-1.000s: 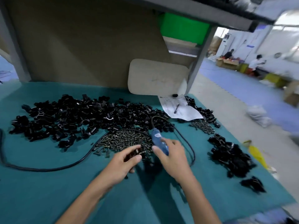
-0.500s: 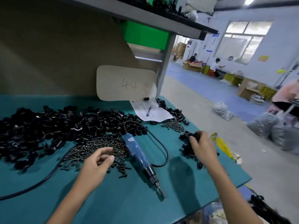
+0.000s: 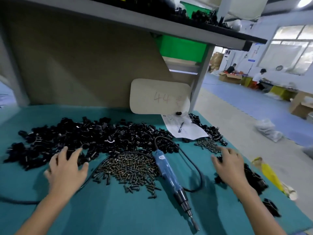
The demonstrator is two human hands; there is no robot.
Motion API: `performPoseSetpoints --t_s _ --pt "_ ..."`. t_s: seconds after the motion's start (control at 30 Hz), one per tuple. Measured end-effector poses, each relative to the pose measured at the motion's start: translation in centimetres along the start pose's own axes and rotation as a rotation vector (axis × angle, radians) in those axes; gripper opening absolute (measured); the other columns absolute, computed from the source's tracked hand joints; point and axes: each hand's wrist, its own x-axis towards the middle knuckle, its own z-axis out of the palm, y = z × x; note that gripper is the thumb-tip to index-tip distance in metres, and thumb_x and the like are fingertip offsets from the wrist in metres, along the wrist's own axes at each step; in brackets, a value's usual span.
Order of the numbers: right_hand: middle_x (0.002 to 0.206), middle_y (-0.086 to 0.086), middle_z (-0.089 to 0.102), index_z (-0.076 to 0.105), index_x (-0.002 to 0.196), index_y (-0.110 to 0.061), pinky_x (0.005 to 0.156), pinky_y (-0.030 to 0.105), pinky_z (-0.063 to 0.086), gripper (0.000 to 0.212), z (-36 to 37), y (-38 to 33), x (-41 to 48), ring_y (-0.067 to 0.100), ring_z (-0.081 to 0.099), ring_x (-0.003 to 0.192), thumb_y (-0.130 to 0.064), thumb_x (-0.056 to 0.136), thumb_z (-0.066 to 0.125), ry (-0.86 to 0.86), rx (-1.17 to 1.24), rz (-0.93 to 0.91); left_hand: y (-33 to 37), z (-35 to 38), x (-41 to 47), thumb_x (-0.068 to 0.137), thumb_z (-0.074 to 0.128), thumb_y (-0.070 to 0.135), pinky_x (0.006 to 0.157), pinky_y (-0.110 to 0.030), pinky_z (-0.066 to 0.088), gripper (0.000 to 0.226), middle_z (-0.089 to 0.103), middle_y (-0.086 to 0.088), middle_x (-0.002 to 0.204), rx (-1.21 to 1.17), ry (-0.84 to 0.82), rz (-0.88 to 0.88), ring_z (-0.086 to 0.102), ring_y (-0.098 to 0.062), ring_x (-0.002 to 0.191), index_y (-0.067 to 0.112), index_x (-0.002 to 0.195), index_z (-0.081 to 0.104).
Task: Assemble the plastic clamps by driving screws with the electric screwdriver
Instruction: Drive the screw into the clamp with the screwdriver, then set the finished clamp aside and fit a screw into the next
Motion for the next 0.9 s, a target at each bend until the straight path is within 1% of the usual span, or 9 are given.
performPoseSetpoints --t_s 0.07,0.1,0.27,0.37,0.47,0.63,0.7,0.8,0.9 --pt "0.140 0.009 0.053 0.053 0.142 -0.022 0.110 0.042 0.037 0.045 0.8 -4.3 -0.6 0.031 0.045 0.129 -0.041 0.102 0.055 -0.133 0.145 -0.156 -1.0 0.7 0.5 0.097 0.050 0.056 0.113 -0.063 0.024 0.064 0.010 -0.004 0.167 0.136 -0.116 -0.003 0.001 -0.034 0.151 0.042 0.155 0.027" --pt "0.140 0.005 0.052 0.053 0.142 -0.026 0.109 0.041 0.039 0.043 1.3 -6.5 -0.9 0.027 0.046 0.129 -0.043 0.102 0.054 -0.218 0.195 -0.238 -1.4 1.0 0.7 0.097 0.048 0.058 0.113 -0.063 0.026 0.066 0.013 -0.003 0.167 0.182 -0.147 0.013 -0.001 -0.034 0.151 0.042 0.156 0.023" --pt "0.148 0.002 0.043 0.042 0.151 -0.032 0.115 0.039 0.033 0.052 5.3 -15.0 -2.9 0.024 0.036 0.139 -0.051 0.103 0.050 -0.521 0.178 -0.583 -2.3 0.9 1.4 0.096 0.063 0.031 0.105 -0.062 0.041 0.054 0.059 -0.008 0.138 0.166 -0.074 0.093 0.026 -0.044 0.139 0.023 0.148 0.048" --pt "0.157 0.005 0.035 0.037 0.154 -0.031 0.117 0.044 0.029 0.057 7.7 -17.1 -4.2 0.030 0.033 0.142 -0.053 0.103 0.048 -0.530 0.030 -0.653 -2.8 0.9 1.7 0.095 0.066 0.030 0.109 -0.055 0.038 0.054 0.059 -0.010 0.137 0.185 -0.068 0.108 0.028 -0.042 0.138 0.013 0.144 0.052" --pt "0.163 0.003 0.025 0.041 0.152 -0.028 0.116 0.046 0.030 0.050 9.0 -17.6 -5.2 0.034 0.033 0.142 -0.045 0.106 0.047 -0.509 0.023 -0.656 -3.6 1.2 2.0 0.092 0.072 0.023 0.110 -0.055 0.037 0.031 0.067 -0.012 0.124 0.147 0.002 0.149 0.036 -0.041 0.133 0.004 0.116 0.070" --pt "0.164 -0.002 0.022 0.046 0.150 -0.022 0.118 0.040 0.032 0.044 9.3 -17.0 -5.7 0.030 0.033 0.144 -0.034 0.108 0.048 -0.490 0.099 -0.651 -3.4 0.5 1.6 0.090 0.074 0.025 0.103 -0.058 0.036 0.015 0.065 -0.013 0.127 0.065 0.185 0.154 0.042 -0.039 0.129 0.013 0.099 0.076" --pt "0.163 -0.001 0.023 0.049 0.146 -0.019 0.117 0.039 0.033 0.039 9.4 -16.9 -5.9 0.030 0.036 0.142 -0.028 0.108 0.047 -0.462 0.083 -0.667 -2.3 -0.1 0.9 0.095 0.064 0.034 0.089 -0.050 0.044 0.019 0.068 -0.004 0.112 -0.030 0.242 0.168 0.052 -0.031 0.112 0.019 0.103 0.072" --pt "0.156 0.003 0.032 0.054 0.136 -0.016 0.111 0.037 0.039 0.030 9.8 -17.0 -6.2 0.028 0.043 0.131 -0.025 0.108 0.047 -0.392 0.060 -0.678 -0.3 -1.2 -0.2 0.101 0.040 0.051 0.057 -0.036 0.046 0.024 0.064 0.009 0.075 -0.332 0.180 0.145 0.059 -0.014 0.065 0.030 0.105 0.053" --pt "0.142 0.002 0.041 0.056 0.130 -0.016 0.103 0.034 0.041 0.025 10.2 -16.9 -6.5 0.025 0.046 0.120 -0.025 0.109 0.045 -0.355 0.058 -0.688 2.0 -1.3 -0.4 0.104 0.038 0.050 0.064 -0.040 0.055 0.021 0.066 0.002 0.084 -0.746 0.005 -0.096 0.062 -0.016 0.070 0.030 0.102 0.046"
